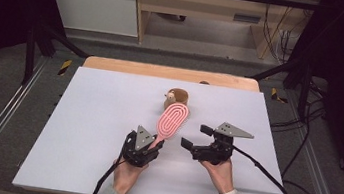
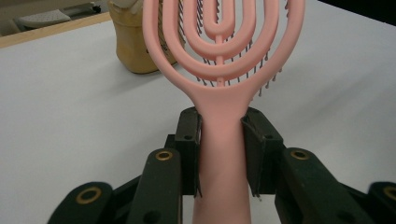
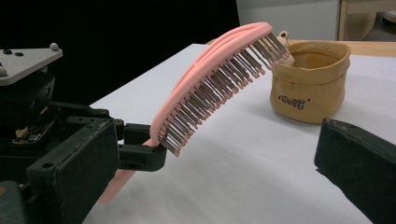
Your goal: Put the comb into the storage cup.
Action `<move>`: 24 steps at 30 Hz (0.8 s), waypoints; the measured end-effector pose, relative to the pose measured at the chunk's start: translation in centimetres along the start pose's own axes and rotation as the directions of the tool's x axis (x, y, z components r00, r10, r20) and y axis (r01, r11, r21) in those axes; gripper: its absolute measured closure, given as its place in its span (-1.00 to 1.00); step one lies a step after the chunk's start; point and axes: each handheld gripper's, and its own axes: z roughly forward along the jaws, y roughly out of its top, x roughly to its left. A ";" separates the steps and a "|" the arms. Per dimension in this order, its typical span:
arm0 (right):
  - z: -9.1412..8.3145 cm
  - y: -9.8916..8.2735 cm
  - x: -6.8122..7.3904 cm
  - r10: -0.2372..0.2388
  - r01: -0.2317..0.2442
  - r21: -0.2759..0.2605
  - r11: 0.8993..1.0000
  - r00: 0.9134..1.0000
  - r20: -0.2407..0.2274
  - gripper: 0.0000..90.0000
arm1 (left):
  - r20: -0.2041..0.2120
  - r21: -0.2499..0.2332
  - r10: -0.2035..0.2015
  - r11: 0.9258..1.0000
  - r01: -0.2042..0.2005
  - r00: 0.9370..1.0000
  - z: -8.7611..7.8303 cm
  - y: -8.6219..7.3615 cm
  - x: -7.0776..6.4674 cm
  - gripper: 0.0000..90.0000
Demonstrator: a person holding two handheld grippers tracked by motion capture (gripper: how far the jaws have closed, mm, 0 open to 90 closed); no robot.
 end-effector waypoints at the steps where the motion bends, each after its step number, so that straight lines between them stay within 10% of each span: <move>1: 0.1 0.0 0.0 0.003 -0.003 0.002 1.000 1.000 0.003 -0.99 | -0.001 0.000 0.002 1.000 -0.002 1.000 0.0 0.0 -0.1 0.54; 24: 1.2 0.8 0.4 0.033 -0.033 0.001 0.999 0.999 0.006 -0.99 | 0.000 -0.005 0.025 1.000 -0.025 1.000 0.3 0.3 -1.1 0.54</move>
